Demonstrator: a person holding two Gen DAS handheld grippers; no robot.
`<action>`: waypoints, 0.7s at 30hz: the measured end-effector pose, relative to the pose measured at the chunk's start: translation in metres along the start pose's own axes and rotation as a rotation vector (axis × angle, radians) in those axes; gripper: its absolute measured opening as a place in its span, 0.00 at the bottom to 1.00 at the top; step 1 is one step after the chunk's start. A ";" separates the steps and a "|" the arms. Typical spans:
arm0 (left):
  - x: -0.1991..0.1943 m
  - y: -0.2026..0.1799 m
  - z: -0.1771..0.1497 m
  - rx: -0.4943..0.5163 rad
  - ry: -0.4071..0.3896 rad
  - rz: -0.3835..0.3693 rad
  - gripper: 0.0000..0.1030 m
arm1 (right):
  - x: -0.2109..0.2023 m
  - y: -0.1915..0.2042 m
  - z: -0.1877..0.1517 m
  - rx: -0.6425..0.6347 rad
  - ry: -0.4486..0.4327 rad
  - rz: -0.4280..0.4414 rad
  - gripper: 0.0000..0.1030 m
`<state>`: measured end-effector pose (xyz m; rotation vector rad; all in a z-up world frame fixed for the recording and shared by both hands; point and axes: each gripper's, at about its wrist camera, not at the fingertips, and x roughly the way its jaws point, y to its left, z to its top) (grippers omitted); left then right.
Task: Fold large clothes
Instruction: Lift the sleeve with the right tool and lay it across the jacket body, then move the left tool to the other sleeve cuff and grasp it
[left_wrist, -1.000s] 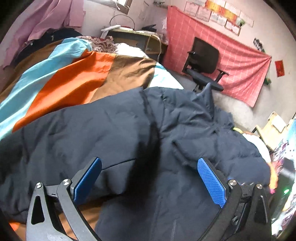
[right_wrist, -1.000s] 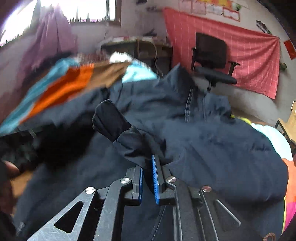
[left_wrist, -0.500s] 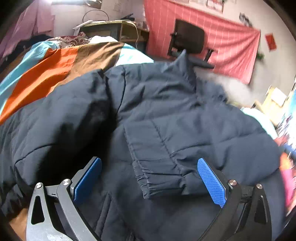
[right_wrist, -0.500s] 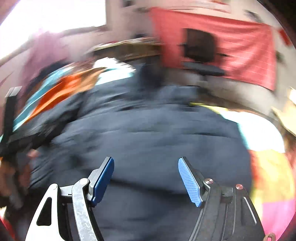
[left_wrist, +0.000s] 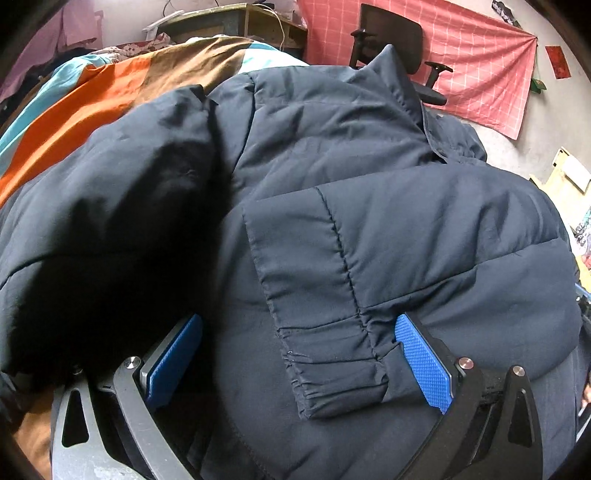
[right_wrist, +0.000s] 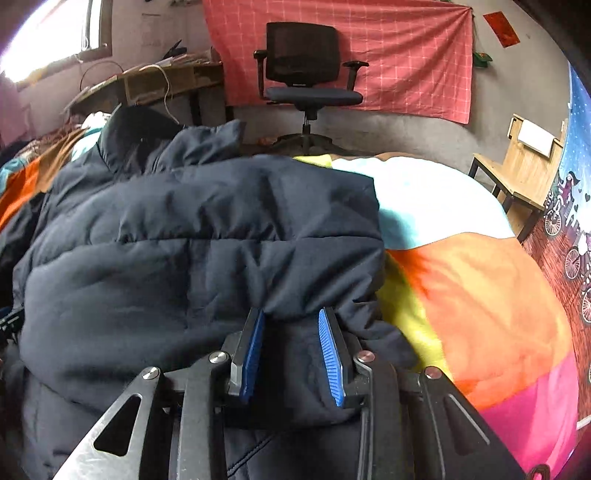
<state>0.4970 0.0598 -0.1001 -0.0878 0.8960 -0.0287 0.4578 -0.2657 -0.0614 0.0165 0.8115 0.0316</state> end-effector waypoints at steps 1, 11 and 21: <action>-0.003 0.002 0.000 -0.006 -0.002 -0.010 0.99 | 0.003 0.001 -0.003 -0.005 0.001 -0.001 0.28; -0.100 0.075 -0.015 -0.234 -0.120 -0.180 0.99 | -0.007 0.009 0.000 -0.051 -0.049 -0.033 0.40; -0.172 0.196 -0.085 -0.536 -0.135 -0.002 0.99 | -0.052 0.103 0.013 -0.143 -0.197 0.136 0.71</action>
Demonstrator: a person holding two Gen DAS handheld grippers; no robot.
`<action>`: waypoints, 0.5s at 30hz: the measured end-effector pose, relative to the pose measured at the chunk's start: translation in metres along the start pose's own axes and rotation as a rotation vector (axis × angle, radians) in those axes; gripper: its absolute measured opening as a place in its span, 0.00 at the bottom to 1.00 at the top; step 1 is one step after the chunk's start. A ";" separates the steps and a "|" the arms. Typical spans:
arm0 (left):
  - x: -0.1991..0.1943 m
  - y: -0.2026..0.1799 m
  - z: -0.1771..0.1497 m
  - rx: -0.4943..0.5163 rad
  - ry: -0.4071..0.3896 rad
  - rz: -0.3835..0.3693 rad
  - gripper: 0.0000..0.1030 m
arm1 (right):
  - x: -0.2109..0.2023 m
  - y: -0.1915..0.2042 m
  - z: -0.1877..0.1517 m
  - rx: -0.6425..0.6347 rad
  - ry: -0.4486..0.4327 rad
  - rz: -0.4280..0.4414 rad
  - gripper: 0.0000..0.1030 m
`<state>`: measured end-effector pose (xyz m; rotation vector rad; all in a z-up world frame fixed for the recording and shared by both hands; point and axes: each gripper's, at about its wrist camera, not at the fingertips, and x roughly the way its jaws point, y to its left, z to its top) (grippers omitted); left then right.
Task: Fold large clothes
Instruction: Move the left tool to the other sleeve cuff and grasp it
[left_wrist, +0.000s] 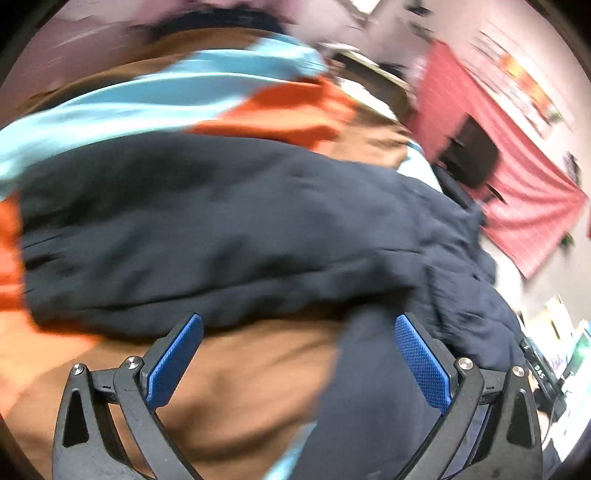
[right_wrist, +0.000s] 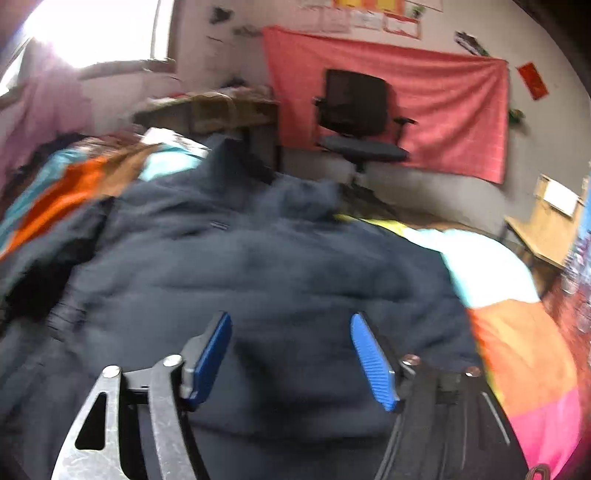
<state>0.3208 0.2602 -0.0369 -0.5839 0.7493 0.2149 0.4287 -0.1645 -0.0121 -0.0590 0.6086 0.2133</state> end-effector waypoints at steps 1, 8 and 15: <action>-0.006 0.012 0.000 -0.032 0.000 0.020 0.99 | 0.001 0.012 0.004 -0.012 -0.008 0.023 0.71; -0.045 0.079 -0.007 -0.256 -0.083 0.101 0.99 | 0.035 0.119 0.020 -0.196 -0.010 0.145 0.71; -0.034 0.104 -0.004 -0.382 -0.118 0.248 0.99 | 0.076 0.183 -0.001 -0.358 0.081 0.111 0.71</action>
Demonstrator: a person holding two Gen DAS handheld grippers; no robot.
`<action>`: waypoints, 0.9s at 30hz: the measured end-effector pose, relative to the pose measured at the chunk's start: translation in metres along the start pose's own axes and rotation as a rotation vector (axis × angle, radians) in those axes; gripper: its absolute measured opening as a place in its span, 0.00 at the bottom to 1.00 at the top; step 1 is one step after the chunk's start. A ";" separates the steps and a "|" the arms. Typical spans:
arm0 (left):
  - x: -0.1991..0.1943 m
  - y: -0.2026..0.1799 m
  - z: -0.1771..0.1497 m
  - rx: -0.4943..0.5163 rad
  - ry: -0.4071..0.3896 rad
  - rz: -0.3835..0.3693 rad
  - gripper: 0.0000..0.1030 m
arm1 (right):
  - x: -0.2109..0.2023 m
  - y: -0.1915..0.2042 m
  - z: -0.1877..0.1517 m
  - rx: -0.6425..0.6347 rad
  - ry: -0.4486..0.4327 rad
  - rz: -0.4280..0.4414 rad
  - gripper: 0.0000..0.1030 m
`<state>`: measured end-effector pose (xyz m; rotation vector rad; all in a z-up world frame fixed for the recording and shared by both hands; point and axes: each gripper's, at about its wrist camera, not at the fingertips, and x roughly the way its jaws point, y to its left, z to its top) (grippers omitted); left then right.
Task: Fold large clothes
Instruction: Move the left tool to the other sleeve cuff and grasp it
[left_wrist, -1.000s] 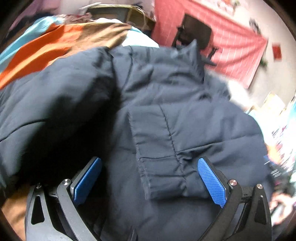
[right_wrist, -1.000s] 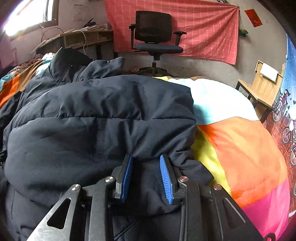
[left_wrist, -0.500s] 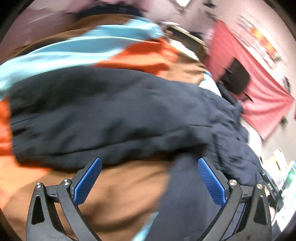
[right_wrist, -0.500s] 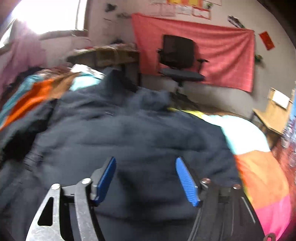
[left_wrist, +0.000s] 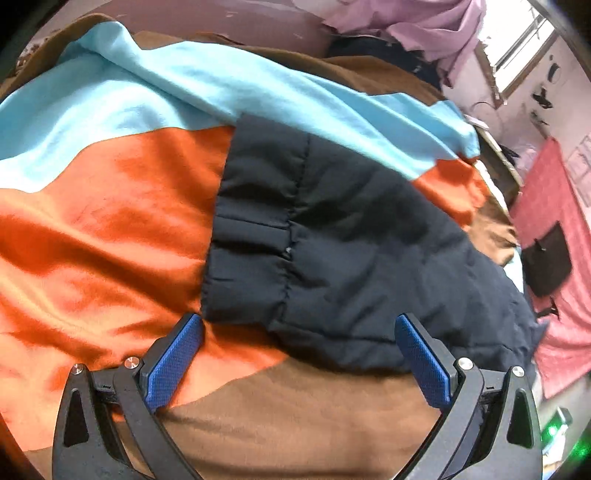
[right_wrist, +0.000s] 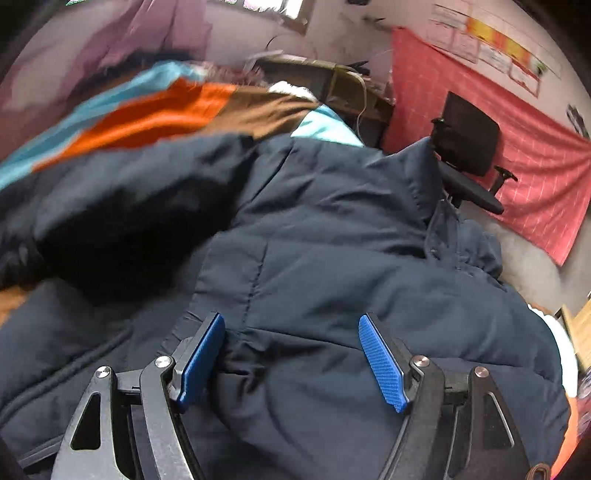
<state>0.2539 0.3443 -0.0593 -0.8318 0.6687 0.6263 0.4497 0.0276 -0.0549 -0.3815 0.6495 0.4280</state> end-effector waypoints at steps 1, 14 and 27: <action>0.003 -0.002 0.001 0.004 -0.010 0.015 0.99 | 0.004 0.003 -0.002 -0.012 0.005 -0.010 0.74; -0.014 -0.002 -0.003 0.002 -0.189 0.104 0.08 | 0.021 0.013 -0.013 -0.044 0.031 -0.047 0.80; -0.104 -0.132 -0.033 0.489 -0.502 -0.199 0.04 | -0.008 -0.006 -0.005 0.078 -0.033 0.066 0.80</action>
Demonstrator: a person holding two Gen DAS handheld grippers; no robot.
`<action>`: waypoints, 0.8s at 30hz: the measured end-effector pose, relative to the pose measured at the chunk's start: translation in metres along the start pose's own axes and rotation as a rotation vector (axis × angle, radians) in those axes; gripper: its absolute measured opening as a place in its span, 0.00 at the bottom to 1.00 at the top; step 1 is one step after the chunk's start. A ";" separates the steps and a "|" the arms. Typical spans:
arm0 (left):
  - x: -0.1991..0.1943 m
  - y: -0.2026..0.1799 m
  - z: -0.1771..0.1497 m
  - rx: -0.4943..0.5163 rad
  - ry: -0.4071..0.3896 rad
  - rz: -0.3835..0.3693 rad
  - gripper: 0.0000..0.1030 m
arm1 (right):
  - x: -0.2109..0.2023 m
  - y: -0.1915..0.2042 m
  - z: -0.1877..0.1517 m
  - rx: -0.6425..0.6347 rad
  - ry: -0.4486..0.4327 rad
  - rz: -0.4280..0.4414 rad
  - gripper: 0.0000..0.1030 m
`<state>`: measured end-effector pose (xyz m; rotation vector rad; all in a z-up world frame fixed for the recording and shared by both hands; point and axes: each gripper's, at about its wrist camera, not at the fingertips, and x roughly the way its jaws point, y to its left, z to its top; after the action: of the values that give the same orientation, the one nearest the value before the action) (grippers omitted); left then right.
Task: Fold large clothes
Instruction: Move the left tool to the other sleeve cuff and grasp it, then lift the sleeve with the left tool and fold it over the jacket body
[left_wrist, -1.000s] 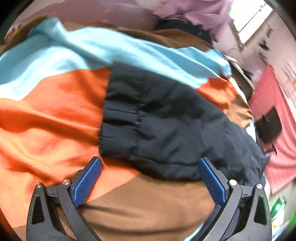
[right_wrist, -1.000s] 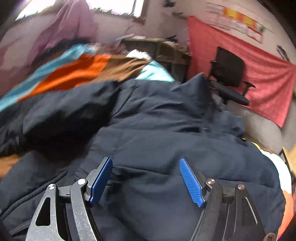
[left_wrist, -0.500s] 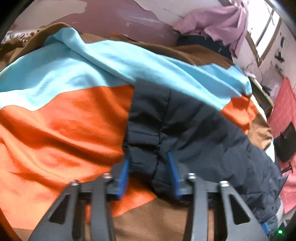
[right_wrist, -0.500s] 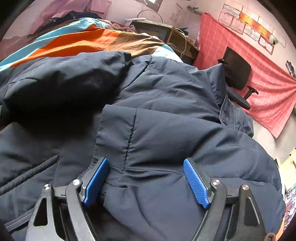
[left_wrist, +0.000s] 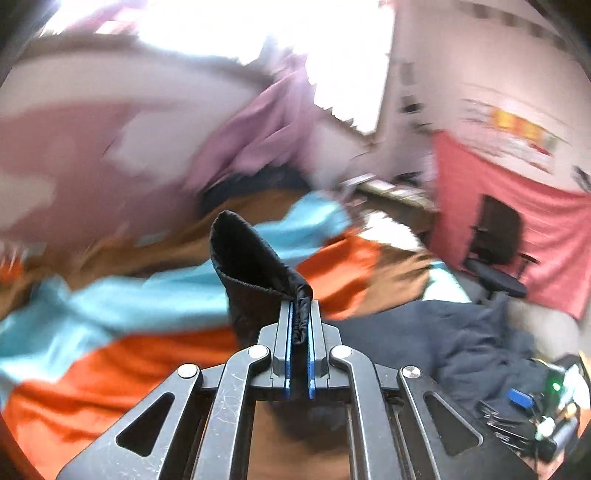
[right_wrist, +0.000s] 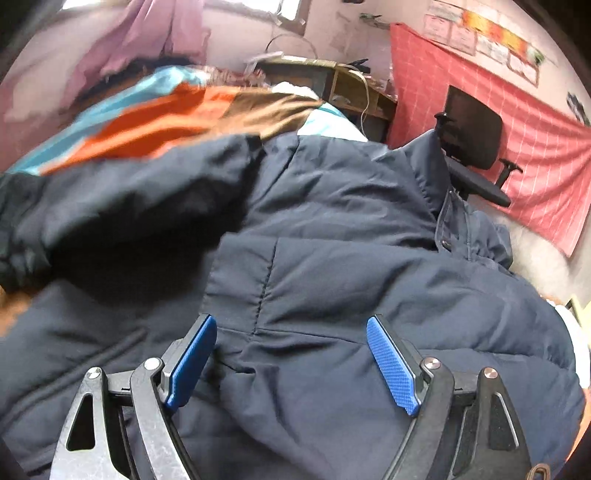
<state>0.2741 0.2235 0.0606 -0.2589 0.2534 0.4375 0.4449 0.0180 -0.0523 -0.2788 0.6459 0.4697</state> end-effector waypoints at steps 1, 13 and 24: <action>-0.004 -0.015 0.005 0.031 -0.025 -0.037 0.04 | -0.005 -0.003 0.002 0.016 -0.010 0.012 0.80; -0.010 -0.176 0.015 0.186 -0.046 -0.442 0.04 | -0.077 -0.081 0.016 0.161 -0.106 0.034 0.80; -0.011 -0.320 -0.044 0.313 0.098 -0.691 0.03 | -0.121 -0.186 -0.027 0.257 -0.088 -0.100 0.80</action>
<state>0.3992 -0.0736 0.0842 -0.0493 0.3057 -0.2997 0.4392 -0.1923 0.0228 -0.0460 0.5967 0.2970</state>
